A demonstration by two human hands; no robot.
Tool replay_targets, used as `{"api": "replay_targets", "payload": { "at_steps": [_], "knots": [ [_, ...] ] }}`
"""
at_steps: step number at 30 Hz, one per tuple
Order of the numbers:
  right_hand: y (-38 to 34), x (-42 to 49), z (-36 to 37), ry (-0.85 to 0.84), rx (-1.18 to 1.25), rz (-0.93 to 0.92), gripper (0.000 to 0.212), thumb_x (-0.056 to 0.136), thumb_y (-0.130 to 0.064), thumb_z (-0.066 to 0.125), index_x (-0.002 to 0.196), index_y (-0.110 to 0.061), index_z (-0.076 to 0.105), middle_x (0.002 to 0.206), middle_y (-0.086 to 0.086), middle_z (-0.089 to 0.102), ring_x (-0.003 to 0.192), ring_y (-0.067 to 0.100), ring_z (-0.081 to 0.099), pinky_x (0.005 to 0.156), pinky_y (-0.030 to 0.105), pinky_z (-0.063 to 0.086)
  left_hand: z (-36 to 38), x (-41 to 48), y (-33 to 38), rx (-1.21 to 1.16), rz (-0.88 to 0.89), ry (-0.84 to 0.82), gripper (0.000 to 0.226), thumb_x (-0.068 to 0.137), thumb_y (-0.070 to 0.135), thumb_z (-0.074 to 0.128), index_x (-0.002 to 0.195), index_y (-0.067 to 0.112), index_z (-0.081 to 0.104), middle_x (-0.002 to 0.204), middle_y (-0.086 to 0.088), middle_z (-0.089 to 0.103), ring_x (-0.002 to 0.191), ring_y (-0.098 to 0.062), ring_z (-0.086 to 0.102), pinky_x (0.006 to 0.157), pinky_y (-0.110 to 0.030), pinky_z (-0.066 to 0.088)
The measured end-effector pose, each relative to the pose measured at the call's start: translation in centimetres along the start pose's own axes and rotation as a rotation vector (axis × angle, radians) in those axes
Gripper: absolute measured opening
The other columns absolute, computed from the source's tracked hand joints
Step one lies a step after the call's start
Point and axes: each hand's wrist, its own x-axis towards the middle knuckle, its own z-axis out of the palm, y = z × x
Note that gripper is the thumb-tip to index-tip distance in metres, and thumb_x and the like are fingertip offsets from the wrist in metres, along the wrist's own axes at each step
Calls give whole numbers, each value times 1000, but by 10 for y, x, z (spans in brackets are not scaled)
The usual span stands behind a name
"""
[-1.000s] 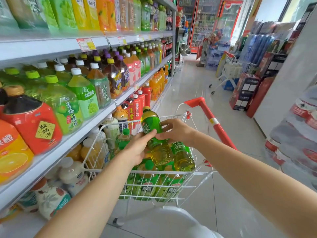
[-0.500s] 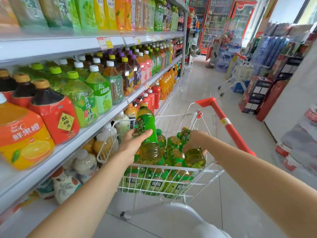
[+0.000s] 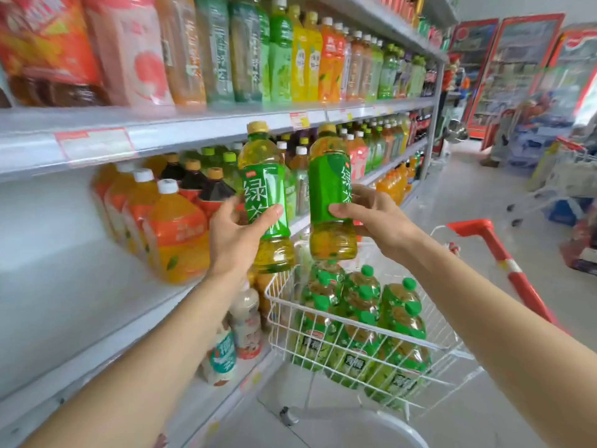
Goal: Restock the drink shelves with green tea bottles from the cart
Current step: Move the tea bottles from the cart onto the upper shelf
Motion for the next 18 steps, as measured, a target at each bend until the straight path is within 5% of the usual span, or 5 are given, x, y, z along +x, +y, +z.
{"api": "replay_targets", "payload": {
  "at_steps": [2,5,10,14,18],
  "knots": [
    [-28,3,31,-41,77,-130,32,78,-24,76,103,-29,55,103,-6,57,89,9,61,75,28,48,-33,-2,24,58,139,107,42,63,35,85,98,29,62,89,6,75,83,-13,72,77,-41,58],
    [-68,8,79,-123,158,-292,60,70,-29,80,123,-18,56,113,5,61,82,6,65,69,29,49,-81,-8,63,143,308,266,48,56,41,83,97,33,60,89,9,74,82,-9,71,78,-38,58],
    [-123,14,158,-266,361,-436,55,77,-16,78,126,-9,52,116,4,63,76,4,68,61,18,51,-156,-27,118,318,490,549,52,61,39,84,105,32,58,92,6,72,82,-10,71,77,-41,59],
    [-162,22,212,-330,458,-571,44,79,-12,76,114,-18,50,83,-13,56,74,0,59,72,18,52,-209,-44,147,417,553,778,72,64,50,83,123,17,57,89,7,61,77,-5,56,72,-29,51],
    [-204,34,248,-246,468,-703,61,74,-11,79,123,-15,42,106,-17,55,90,-17,57,84,9,47,-242,-55,166,475,583,878,75,64,53,80,124,16,57,85,5,52,72,-5,45,67,-20,41]
  ]
}}
